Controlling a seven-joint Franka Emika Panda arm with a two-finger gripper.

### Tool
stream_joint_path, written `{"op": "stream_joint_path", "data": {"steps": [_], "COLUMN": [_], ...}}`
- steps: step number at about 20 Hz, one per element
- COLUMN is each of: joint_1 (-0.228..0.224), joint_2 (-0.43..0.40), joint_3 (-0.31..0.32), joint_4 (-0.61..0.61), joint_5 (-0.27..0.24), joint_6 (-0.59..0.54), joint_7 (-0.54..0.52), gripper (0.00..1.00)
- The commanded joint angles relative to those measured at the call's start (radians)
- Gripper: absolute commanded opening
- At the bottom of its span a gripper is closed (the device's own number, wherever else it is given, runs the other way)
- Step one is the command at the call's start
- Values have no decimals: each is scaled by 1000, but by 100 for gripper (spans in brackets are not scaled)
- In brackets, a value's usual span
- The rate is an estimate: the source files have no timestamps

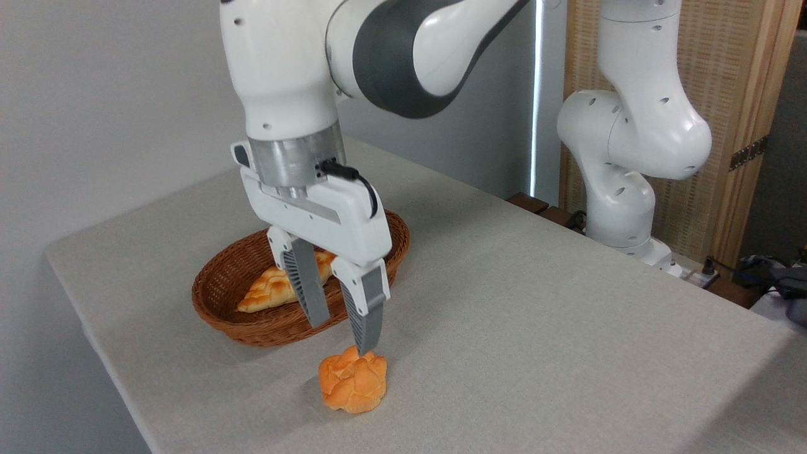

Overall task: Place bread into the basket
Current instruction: 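Close the gripper around the orange bread bun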

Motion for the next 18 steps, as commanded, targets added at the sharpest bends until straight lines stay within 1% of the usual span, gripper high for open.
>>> {"op": "stream_joint_path", "data": {"steps": [1, 5, 7, 9, 16, 17, 18], "joint_1": [-3, -7, -7, -7, -11, -11, -11], "joint_2": [0, 35, 49, 52, 78, 79, 80], "joint_3": [5, 5, 5, 5, -4, -4, -6], "joint_4": [-56, -58, -78, -91, -101, -101, -101], "joint_5": [13, 15, 15, 15, 15, 15, 15], "joint_6": [30, 42, 103, 129, 139, 139, 139], "joint_7": [-2, -4, -5, -5, -5, -4, -4], "gripper": [100, 100, 100, 100, 100, 97, 90]}}
